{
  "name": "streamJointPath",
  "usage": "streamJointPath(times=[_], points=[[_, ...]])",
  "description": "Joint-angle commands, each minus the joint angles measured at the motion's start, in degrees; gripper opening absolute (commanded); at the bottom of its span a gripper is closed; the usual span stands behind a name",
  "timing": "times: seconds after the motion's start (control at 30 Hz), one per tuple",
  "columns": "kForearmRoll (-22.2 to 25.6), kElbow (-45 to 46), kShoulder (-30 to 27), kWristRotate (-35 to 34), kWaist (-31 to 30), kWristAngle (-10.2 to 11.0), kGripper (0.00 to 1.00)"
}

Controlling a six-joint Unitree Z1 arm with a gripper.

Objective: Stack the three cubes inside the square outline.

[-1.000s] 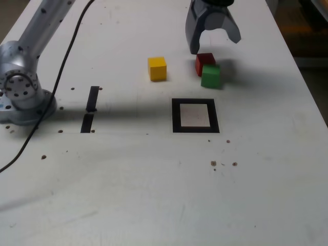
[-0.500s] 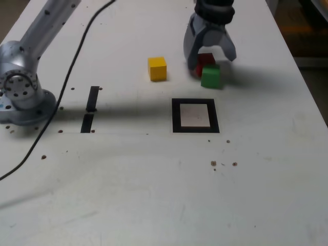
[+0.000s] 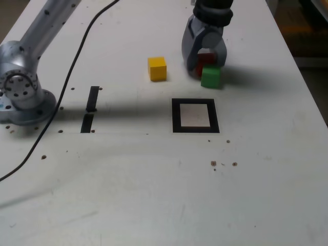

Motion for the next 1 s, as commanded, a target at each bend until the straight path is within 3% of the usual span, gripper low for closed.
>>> streamJointPath(times=[0.0,0.27,0.4,0.67,0.8,0.97], points=[[-0.1,0.1,-0.5,-0.1,-0.2,-0.2,0.39],[-0.8,0.0,-1.1,0.3,-0.3,-0.2,0.27],[-0.5,-0.3,-2.6,0.6,-0.5,0.0,0.26],[6.2,-2.0,-13.0,-0.5,-1.2,2.1,0.26],[10.4,0.2,-16.9,-2.5,-4.8,2.3,0.26],[11.4,2.9,-16.4,-7.7,-13.2,2.4,0.26]])
